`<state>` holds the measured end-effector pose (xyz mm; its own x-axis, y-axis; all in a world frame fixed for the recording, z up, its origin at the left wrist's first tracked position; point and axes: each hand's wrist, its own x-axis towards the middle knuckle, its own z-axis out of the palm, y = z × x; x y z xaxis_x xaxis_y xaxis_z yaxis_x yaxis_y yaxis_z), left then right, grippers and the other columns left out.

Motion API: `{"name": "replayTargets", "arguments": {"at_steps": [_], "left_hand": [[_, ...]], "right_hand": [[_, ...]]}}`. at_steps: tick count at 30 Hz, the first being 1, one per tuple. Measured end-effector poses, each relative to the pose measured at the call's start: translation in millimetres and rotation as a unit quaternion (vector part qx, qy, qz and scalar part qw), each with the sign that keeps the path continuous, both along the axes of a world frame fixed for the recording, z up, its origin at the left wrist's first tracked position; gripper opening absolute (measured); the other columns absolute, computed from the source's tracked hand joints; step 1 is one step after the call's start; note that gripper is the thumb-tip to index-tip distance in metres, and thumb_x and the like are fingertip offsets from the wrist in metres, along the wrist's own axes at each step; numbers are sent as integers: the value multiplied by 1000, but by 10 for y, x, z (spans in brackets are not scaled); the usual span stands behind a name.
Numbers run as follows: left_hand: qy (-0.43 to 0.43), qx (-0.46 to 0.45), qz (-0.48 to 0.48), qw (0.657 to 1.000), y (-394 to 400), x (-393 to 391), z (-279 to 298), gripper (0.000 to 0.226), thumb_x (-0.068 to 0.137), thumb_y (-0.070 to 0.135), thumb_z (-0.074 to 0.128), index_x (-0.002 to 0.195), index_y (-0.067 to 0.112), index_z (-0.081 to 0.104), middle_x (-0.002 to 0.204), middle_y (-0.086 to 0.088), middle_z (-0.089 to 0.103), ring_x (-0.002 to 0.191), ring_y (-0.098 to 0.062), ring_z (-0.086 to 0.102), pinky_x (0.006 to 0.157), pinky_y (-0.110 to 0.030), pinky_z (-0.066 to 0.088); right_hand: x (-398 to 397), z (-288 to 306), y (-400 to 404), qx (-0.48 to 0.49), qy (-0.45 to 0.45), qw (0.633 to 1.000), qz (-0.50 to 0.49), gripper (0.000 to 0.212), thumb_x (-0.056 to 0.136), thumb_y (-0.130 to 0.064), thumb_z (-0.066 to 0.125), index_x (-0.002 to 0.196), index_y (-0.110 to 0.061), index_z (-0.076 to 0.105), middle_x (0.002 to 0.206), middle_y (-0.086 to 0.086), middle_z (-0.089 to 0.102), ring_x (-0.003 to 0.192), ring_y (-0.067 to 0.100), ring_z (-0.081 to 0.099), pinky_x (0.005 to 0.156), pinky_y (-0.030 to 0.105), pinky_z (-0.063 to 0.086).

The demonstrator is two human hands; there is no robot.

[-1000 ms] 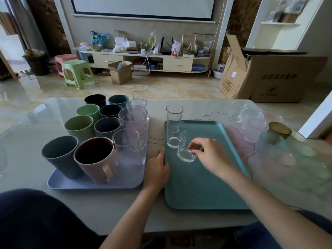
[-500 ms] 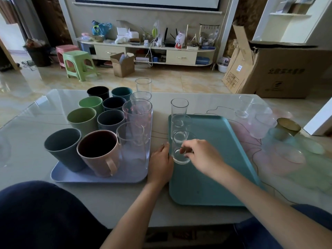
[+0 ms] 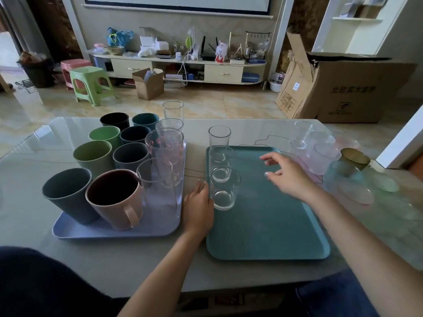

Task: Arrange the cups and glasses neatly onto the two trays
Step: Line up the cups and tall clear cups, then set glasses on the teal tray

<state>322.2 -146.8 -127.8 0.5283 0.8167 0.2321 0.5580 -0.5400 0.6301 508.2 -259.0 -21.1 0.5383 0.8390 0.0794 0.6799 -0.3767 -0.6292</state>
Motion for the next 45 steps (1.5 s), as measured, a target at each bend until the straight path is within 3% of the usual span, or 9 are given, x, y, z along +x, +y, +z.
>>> {"name": "replayTargets", "arguments": {"at_steps": [5,10,14,18,27,32,35,41,45], "left_hand": [[15,6,2,1000,90,97,4,45,86,3,45,131,6,50,147,-14,39,137,-27,35,103,-37,37],[17,-13,5,1000,245,200,-35,45,92,11,42,137,13,46,151,-8,35,141,-21,29,108,-34,32],[6,-9,6,1000,284,212,-68,43,95,18,40,137,21,46,140,-2,51,123,-26,50,100,-39,40],[3,-4,15,1000,306,215,-144,43,94,20,42,137,20,47,135,0,55,118,-23,53,99,-40,42],[-14,7,18,1000,344,231,-233,49,88,33,35,133,23,51,135,9,55,120,-16,53,97,-38,45],[0,14,23,1000,345,240,-222,48,87,30,36,132,23,52,134,7,57,117,-19,55,95,-37,46],[7,11,20,1000,337,241,-197,45,88,27,38,130,21,53,130,4,60,114,-22,57,93,-38,47],[16,8,23,1000,233,224,-34,39,91,13,41,128,21,53,122,-8,63,106,-33,57,86,-35,47],[-1,-19,12,1000,147,131,1,44,95,9,37,137,17,46,130,-14,58,114,-35,55,92,-37,44]], "right_hand": [[407,-139,54,-5,-39,995,-90,34,89,2,46,119,-11,57,115,10,62,108,27,58,83,26,43],[883,48,342,-74,-291,933,-198,36,87,1,44,119,-12,55,114,13,63,105,35,56,81,39,44],[1389,75,757,-194,-352,887,-228,38,88,-10,54,125,-10,50,124,15,58,120,32,47,100,45,35],[1793,-152,1022,-251,-362,863,-247,43,92,-17,50,134,-8,43,131,15,55,130,30,41,114,50,15],[2093,-245,1176,-191,-353,877,-265,29,91,-5,46,116,-1,60,121,19,59,121,34,45,108,42,28],[1964,-126,1130,-93,-308,917,-236,21,92,-2,50,108,3,62,117,20,57,113,34,47,87,42,44],[1716,28,1018,14,-255,947,-194,10,91,-6,52,94,-3,61,111,16,58,100,28,47,72,37,39],[774,158,297,98,-258,958,-76,5,84,-9,63,84,-5,65,91,10,62,99,27,50,76,31,39],[204,-22,-291,117,-251,961,-25,2,80,-7,69,81,-8,67,85,6,64,90,26,52,75,26,36]]}}
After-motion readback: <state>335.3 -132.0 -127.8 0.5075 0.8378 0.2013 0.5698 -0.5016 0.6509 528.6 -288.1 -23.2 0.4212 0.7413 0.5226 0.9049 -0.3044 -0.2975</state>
